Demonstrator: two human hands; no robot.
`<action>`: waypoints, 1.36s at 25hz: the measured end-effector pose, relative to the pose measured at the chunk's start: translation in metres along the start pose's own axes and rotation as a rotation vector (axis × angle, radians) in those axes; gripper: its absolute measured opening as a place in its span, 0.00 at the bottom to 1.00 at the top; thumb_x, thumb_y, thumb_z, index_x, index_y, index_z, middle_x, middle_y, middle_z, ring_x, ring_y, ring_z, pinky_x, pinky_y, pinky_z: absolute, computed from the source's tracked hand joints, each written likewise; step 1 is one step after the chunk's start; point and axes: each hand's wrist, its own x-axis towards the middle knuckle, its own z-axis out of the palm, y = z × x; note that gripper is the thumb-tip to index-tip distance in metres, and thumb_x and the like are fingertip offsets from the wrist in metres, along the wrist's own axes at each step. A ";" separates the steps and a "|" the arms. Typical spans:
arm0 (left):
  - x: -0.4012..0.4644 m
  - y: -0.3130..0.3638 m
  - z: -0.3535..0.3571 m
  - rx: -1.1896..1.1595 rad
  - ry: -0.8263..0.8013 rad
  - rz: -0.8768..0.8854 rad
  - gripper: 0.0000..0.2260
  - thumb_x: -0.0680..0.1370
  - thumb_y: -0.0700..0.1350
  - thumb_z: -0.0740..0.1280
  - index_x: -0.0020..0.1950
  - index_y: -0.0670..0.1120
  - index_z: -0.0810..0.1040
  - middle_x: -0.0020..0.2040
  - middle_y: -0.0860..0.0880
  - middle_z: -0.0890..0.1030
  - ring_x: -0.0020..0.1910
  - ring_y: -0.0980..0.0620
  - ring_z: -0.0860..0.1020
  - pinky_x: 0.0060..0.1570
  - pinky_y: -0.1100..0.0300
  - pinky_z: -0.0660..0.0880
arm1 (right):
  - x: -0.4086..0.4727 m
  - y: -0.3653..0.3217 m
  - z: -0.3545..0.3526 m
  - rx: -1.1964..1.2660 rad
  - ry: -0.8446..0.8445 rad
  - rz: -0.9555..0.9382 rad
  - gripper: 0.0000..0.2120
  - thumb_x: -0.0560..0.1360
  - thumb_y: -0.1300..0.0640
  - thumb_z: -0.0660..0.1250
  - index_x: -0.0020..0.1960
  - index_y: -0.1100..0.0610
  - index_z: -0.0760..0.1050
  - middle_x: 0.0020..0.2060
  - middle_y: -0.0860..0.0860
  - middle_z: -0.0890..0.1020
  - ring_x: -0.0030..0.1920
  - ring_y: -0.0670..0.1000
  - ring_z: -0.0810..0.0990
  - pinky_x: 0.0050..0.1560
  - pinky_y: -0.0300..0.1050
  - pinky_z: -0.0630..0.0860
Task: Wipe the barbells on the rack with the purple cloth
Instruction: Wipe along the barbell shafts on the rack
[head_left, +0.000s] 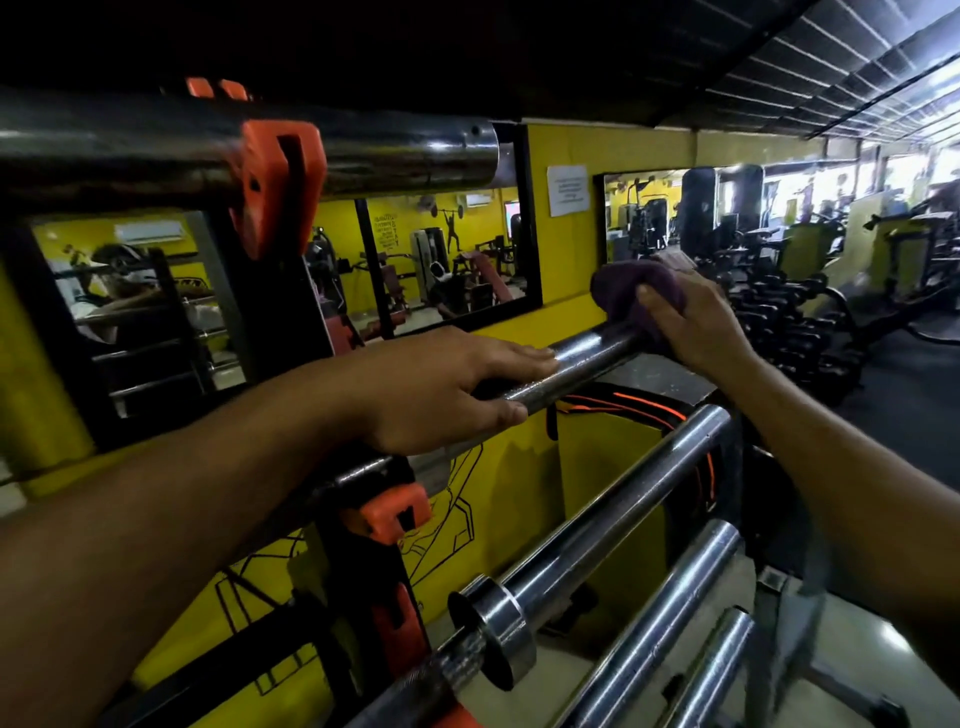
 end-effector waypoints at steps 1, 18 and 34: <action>-0.002 0.001 0.002 0.010 0.070 0.012 0.22 0.83 0.54 0.60 0.78 0.60 0.64 0.77 0.63 0.63 0.72 0.66 0.62 0.66 0.70 0.60 | 0.008 -0.016 -0.004 0.004 0.017 0.061 0.13 0.82 0.46 0.61 0.56 0.52 0.80 0.42 0.48 0.80 0.42 0.51 0.79 0.47 0.48 0.77; -0.058 -0.008 0.016 0.167 0.197 -0.015 0.23 0.80 0.65 0.47 0.75 0.68 0.62 0.72 0.77 0.59 0.70 0.78 0.55 0.63 0.77 0.56 | -0.073 -0.063 0.018 -0.176 -0.131 -0.309 0.28 0.78 0.36 0.58 0.66 0.55 0.76 0.64 0.50 0.78 0.70 0.54 0.72 0.73 0.70 0.57; -0.060 0.002 0.013 0.109 0.186 -0.032 0.21 0.83 0.59 0.52 0.75 0.59 0.67 0.75 0.63 0.65 0.72 0.68 0.62 0.67 0.72 0.58 | -0.010 -0.099 0.009 -0.170 -0.324 0.087 0.19 0.78 0.33 0.55 0.50 0.44 0.77 0.41 0.47 0.79 0.50 0.54 0.78 0.65 0.59 0.66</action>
